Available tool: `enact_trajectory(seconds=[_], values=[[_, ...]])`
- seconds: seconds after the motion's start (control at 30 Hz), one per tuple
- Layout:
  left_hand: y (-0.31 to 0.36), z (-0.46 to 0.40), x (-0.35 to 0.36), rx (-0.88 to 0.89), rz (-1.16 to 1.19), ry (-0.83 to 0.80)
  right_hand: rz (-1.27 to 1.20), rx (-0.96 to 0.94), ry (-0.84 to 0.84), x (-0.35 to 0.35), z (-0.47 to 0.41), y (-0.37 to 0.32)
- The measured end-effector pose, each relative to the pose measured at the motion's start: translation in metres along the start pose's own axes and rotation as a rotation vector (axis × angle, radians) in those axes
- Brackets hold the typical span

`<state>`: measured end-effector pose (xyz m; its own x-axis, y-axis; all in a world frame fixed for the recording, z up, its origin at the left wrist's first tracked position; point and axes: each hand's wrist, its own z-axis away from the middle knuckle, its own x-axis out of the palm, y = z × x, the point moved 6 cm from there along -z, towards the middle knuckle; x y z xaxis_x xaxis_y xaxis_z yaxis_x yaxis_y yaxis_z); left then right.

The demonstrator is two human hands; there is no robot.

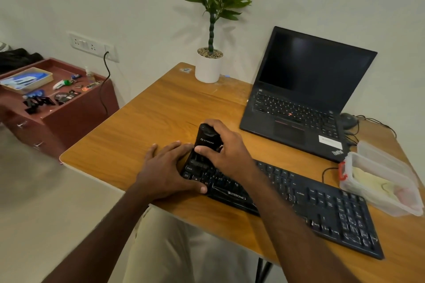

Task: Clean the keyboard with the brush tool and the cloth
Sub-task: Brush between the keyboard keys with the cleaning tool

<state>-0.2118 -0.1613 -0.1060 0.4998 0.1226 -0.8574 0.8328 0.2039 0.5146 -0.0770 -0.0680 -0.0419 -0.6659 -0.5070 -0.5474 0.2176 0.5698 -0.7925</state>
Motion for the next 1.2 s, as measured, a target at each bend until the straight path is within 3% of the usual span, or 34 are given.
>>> enact_trajectory(seconds=[0.23, 0.43, 0.73, 0.97, 1.2], values=[[-0.003, -0.002, 0.003, -0.011, -0.019, 0.002, 0.142, 0.057, -0.233, -0.033, 0.006, 0.018], [-0.003, -0.002, 0.005, -0.009, -0.021, 0.008, -0.023, 0.023, -0.003, -0.038, 0.011, 0.005], [0.000, -0.001, 0.003, -0.007, -0.033, -0.001, 0.100, 0.069, -0.210, -0.053, 0.028, 0.025], [0.000, 0.000, 0.004, 0.004, -0.028, 0.006, -0.032, 0.039, 0.020, -0.059, 0.032, 0.011], [0.001, 0.001, 0.003, 0.007, -0.040, 0.009, 0.014, 0.063, -0.153, -0.057, 0.042, 0.019]])
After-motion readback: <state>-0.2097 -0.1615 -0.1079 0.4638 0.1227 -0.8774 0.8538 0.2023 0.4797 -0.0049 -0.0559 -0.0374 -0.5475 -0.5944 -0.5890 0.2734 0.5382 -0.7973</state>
